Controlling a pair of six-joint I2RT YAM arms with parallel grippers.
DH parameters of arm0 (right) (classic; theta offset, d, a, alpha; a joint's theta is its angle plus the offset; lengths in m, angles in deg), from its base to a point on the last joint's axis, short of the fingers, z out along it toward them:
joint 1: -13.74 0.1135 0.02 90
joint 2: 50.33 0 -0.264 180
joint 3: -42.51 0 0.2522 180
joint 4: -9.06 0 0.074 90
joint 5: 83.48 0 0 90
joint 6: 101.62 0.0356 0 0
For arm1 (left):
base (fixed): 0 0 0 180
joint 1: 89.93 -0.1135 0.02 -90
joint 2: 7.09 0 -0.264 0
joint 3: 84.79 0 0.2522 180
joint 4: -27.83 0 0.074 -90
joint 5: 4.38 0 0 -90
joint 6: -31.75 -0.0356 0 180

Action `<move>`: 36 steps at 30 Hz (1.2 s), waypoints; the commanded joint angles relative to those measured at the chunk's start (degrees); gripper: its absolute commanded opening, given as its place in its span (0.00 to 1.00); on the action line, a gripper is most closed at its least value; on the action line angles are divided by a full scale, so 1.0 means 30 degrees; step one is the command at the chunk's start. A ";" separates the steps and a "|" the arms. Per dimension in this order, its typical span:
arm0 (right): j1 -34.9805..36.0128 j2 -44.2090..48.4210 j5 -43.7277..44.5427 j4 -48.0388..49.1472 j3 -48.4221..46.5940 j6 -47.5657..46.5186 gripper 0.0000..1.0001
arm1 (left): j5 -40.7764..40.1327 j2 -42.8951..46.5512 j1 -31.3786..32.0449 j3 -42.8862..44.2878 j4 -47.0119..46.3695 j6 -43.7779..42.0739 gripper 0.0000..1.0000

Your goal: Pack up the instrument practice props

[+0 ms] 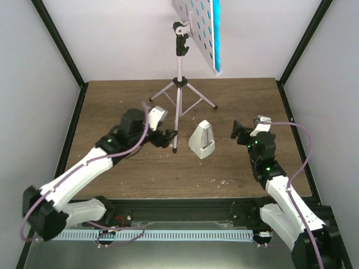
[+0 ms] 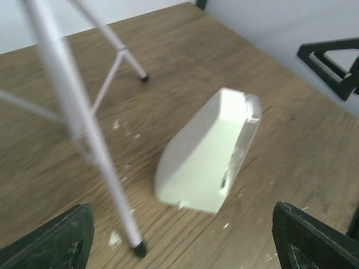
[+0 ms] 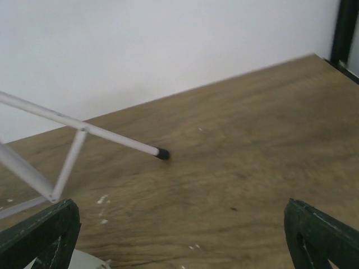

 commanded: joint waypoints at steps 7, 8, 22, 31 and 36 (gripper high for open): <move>-0.1495 0.2343 -0.1201 -0.1758 0.1266 0.2240 1.00 | 0.1339 -0.7773 0.2217 0.5930 -0.2526 -0.0273 0.95; -0.1503 0.2522 -0.1346 -0.1726 0.1405 0.2237 1.00 | 0.1316 -0.8433 0.2253 0.6607 -0.2211 -0.0429 0.95; -0.1555 0.2505 -0.1770 -0.1333 0.2268 0.2297 1.00 | -0.0054 -1.3966 0.3254 1.1568 0.0441 -0.2266 0.92; -0.1563 0.2145 -0.1698 -0.0994 0.2479 0.2394 1.00 | 0.0565 -1.4056 0.3343 1.0851 0.0228 -0.2024 0.59; -0.1584 0.2136 -0.1536 -0.0978 0.2538 0.2410 1.00 | 0.0459 -1.4110 0.3419 1.0731 0.0357 -0.2128 0.49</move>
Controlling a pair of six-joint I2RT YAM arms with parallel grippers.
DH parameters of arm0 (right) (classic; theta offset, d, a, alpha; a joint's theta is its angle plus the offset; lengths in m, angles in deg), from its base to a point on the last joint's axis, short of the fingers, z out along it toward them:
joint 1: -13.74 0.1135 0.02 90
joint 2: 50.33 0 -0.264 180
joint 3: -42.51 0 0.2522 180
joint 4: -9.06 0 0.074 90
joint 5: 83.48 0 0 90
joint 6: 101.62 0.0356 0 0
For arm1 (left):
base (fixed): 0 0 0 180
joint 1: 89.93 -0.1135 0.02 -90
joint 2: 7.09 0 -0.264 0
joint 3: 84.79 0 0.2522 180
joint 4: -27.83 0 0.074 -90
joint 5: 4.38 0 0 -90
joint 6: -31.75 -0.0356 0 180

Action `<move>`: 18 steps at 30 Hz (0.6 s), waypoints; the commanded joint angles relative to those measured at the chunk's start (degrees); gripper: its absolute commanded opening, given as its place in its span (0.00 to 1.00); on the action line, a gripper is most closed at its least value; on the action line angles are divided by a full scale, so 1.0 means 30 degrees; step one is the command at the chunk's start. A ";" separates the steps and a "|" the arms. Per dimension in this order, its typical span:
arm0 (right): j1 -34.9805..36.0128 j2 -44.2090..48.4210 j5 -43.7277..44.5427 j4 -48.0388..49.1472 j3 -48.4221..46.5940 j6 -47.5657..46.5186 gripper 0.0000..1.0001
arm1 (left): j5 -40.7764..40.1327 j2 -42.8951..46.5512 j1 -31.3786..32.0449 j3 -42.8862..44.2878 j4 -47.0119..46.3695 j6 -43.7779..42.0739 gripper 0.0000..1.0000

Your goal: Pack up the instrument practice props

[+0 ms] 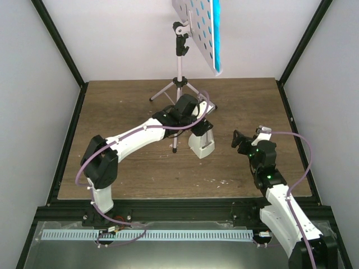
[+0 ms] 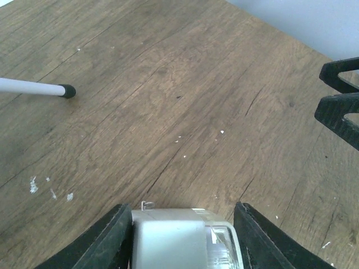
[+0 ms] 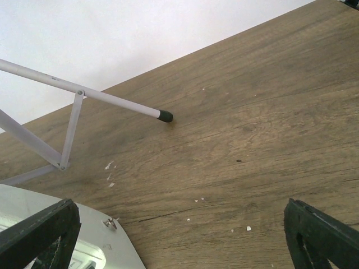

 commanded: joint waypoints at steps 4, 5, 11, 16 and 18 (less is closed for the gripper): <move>-0.0221 0.0064 0.0293 0.0264 0.0130 0.0179 1.00 | 0.0004 -0.0166 0.0107 -0.0471 0.0069 -0.0148 0.43; -0.0229 0.0066 0.0307 0.0263 0.0142 0.0166 1.00 | 0.0024 -0.0136 0.0113 -0.0522 0.0068 -0.0132 0.42; -0.0221 0.0245 0.0082 0.0328 0.0148 0.0013 1.00 | 0.0397 0.0316 0.0153 -0.0865 -0.0119 0.0099 0.55; -0.0221 0.0938 -0.1915 0.0887 0.0075 -0.0644 1.00 | -0.0975 0.3165 0.0135 -0.1891 -0.1895 0.0410 0.79; -0.0222 0.1001 -0.3654 0.1556 0.0039 -0.0751 1.00 | -0.1238 0.4817 0.0107 -0.2332 -0.2642 0.0583 0.84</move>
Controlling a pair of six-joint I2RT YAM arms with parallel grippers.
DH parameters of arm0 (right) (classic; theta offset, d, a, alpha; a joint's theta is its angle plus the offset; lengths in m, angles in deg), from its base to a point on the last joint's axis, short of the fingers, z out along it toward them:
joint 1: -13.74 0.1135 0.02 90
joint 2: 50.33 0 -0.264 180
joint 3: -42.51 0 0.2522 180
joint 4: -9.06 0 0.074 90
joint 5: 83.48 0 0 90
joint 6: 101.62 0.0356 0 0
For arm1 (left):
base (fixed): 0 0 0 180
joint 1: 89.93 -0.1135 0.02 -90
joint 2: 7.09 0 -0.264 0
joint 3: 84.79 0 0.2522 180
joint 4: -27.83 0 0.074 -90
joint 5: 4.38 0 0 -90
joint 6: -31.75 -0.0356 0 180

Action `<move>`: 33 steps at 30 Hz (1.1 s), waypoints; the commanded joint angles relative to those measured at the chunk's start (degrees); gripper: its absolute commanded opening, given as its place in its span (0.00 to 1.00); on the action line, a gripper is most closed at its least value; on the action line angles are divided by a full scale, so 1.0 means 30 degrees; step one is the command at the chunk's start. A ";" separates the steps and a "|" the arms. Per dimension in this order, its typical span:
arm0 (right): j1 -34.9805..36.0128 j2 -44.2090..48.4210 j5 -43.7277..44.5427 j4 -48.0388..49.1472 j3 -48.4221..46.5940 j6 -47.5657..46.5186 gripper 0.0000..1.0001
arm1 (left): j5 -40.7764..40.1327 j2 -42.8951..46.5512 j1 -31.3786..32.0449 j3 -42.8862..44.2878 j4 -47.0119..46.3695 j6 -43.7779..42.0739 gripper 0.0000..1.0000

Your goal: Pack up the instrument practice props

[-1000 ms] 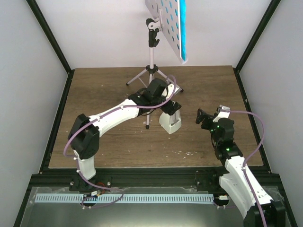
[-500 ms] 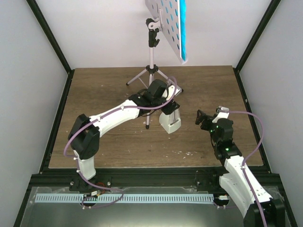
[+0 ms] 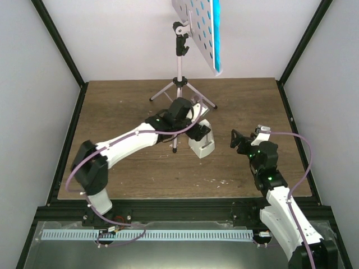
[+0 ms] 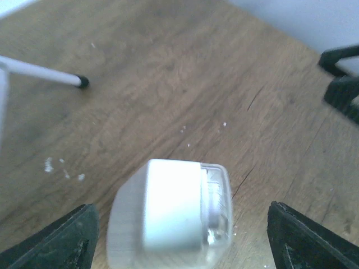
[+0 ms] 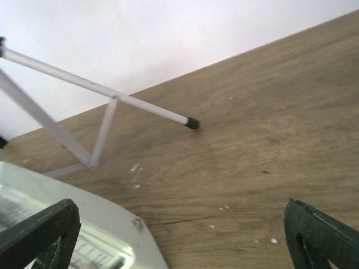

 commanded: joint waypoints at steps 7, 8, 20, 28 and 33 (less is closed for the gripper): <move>-0.0173 -0.2421 -1.1363 0.6007 -0.0632 -0.0246 1.00 | 0.0340 0.9254 -0.2015 -0.2669 -0.1553 0.2270 1.00; -0.0128 -0.3114 -1.2254 0.6439 -0.0895 -0.0350 1.00 | 0.0930 1.0099 -0.2961 -0.3187 -0.1232 0.2816 1.00; 0.3953 -0.8226 -0.7747 0.5663 -0.3663 -0.6221 1.00 | -0.1663 1.9316 -1.2558 -1.1469 -0.0777 0.1174 1.00; 0.4511 -1.0277 -0.5245 0.5952 -0.4116 -0.7850 1.00 | -0.2882 1.9131 -1.2563 -1.1887 -0.0214 0.1102 1.00; 0.4525 -1.1771 -0.5662 0.7273 -0.4413 -0.7495 1.00 | -0.3315 1.9218 -1.2563 -1.1956 -0.0119 0.1044 1.00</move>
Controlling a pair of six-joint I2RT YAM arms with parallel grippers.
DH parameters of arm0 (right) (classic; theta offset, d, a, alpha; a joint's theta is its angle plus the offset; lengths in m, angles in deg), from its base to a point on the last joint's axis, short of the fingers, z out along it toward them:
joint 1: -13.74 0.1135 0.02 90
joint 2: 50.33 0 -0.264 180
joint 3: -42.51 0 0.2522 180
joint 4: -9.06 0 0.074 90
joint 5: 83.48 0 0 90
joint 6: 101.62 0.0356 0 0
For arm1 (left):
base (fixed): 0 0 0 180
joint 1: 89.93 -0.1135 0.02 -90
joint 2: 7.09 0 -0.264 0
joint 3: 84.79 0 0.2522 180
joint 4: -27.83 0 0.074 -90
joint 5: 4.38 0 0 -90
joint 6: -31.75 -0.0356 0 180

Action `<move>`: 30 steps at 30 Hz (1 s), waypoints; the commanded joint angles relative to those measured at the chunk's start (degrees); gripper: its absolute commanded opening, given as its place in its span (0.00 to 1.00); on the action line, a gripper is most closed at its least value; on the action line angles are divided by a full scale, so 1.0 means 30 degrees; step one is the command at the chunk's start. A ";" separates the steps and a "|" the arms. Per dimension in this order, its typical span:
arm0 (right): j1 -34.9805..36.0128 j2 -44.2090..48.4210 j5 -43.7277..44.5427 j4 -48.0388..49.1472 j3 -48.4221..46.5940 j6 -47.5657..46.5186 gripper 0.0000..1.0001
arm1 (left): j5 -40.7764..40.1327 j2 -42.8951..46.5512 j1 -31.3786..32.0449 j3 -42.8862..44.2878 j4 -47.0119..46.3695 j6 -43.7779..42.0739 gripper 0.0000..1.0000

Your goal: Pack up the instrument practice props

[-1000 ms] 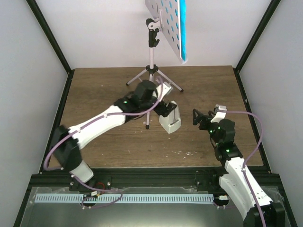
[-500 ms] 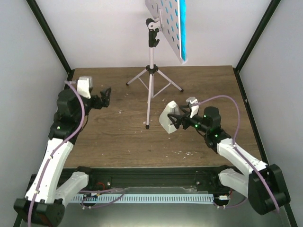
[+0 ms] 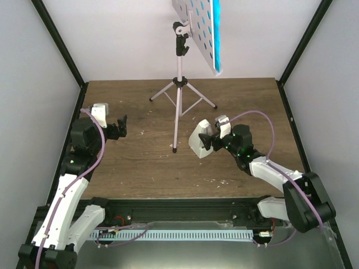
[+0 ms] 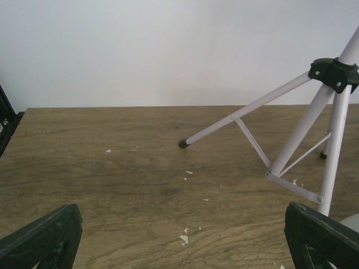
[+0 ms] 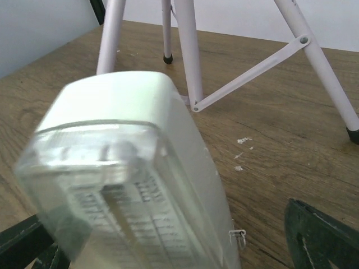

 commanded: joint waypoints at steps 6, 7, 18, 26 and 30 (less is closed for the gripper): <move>0.0225 -0.2755 -0.0236 0.2020 -0.1664 -0.0766 0.79 | 0.0173 0.0436 -0.0079 -0.0344 -0.0545 -0.0234 1.00; 0.0220 -0.2766 -0.0058 0.2086 -0.1578 -0.0666 0.76 | 0.0360 0.0429 -0.0076 -0.0382 -0.0582 -0.0209 1.00; -0.0667 -0.0373 0.7989 0.0281 0.0153 0.2869 0.69 | 0.0693 0.0388 -0.0046 -0.0441 -0.0645 -0.0085 1.00; -0.3339 -0.3249 0.9450 -0.1503 -0.2830 0.4749 0.67 | 0.0829 0.0432 0.0011 -0.0443 -0.0616 -0.0121 1.00; -0.3771 -0.4844 1.1381 -0.0896 -0.4161 0.4491 0.68 | 0.0868 0.0488 0.0041 -0.0469 -0.0619 -0.0194 1.00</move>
